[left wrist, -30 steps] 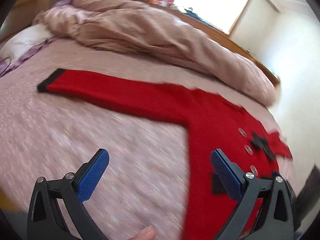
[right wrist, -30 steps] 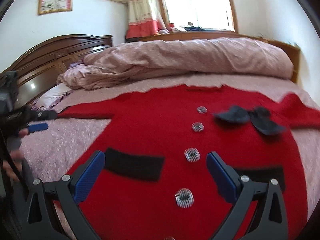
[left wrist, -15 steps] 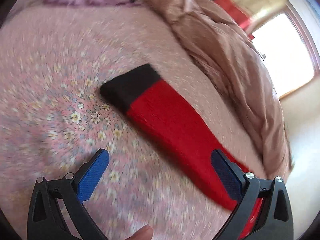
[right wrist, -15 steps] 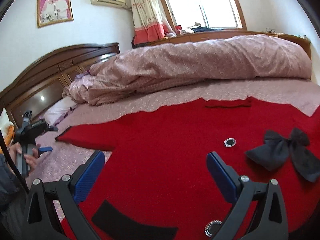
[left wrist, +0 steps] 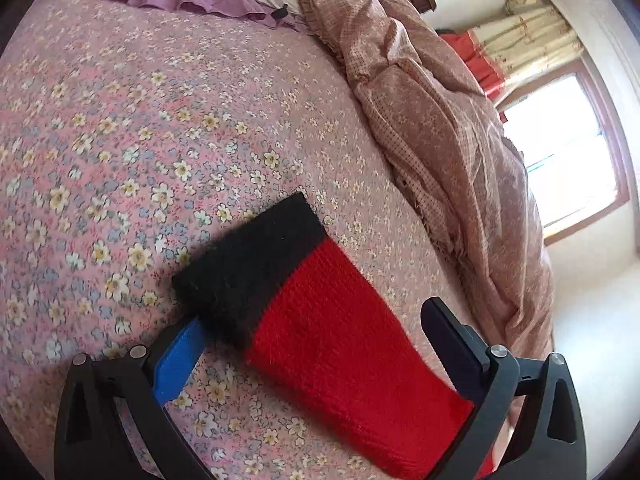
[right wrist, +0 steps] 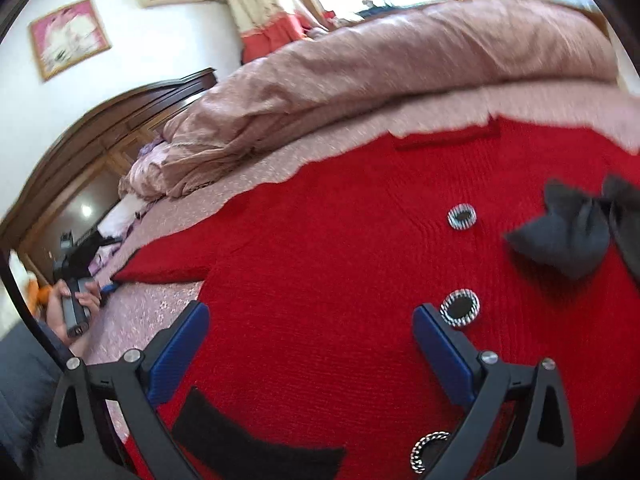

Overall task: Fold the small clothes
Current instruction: 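Carry the held sleeve across the cardigan body with the left tool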

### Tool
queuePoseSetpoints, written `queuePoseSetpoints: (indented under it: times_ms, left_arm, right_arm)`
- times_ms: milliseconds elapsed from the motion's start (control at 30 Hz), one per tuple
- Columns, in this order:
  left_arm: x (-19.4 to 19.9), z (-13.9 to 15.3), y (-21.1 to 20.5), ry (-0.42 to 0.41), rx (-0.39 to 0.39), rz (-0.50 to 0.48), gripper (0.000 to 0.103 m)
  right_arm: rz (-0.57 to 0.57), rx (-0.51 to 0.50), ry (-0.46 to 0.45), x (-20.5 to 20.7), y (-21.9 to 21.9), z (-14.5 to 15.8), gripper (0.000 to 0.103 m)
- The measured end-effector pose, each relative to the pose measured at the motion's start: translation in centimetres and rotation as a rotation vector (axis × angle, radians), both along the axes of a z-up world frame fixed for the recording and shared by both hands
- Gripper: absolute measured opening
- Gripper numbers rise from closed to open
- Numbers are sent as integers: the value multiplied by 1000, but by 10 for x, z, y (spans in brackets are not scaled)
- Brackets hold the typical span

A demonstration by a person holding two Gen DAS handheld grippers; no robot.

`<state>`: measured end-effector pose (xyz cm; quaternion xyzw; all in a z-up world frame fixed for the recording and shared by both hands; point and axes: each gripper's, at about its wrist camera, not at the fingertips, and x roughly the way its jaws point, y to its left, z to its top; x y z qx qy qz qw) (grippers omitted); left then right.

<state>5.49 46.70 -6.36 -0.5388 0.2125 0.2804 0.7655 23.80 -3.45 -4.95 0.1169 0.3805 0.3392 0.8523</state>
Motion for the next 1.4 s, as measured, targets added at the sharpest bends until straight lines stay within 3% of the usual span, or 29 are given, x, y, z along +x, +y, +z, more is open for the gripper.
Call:
queuePoseSetpoints:
  times_ms: [167,300,400,500,600,633,667,800,867,967,1100,1300,1400]
  left_arm:
    - [-3,1,-23,-83,-78,-8,97]
    - [11,0,-25,-27,-27,-19,89]
    - [13,0,-18,-30,-17,-4,85]
    - [9,-2,-16,-29,-21,15,73]
    - [4,-8,-12,-14,-44,21,39]
    - [2,-11,-10,-19,-64,5,20]
    - [-1,-17,-7,-43,-88,0,13]
    - [-10,-14,-6,-121,-80,32,7]
    - [-9,7,-17,-123,-2,7,5]
    - [17,40,-50,-53,160,-91,5]
    - [51,63,-96,-74,204,-176,5]
    - [113,110,-189,-101,293,-316,5]
    - [147,135,-242,-98,374,-425,5]
  right_arm:
    - [-8,27,24,3,-4,-4,103]
    - [-7,16,20,3,-4,-4,103]
    - [-7,25,23,2,-7,-4,103]
    - [-8,28,26,3,-5,-3,103]
    - [-8,20,25,3,-4,-2,103]
    - [-8,19,25,2,-4,-2,103]
    - [-8,20,26,2,-4,-2,103]
    - [-8,23,27,2,-3,-2,103]
    - [-6,41,38,2,-6,-1,103]
    - [-21,124,45,2,-20,4,103]
    - [-45,216,52,6,-51,15,103]
    - [-143,287,81,19,-141,36,103]
    - [-192,313,35,25,-202,44,103]
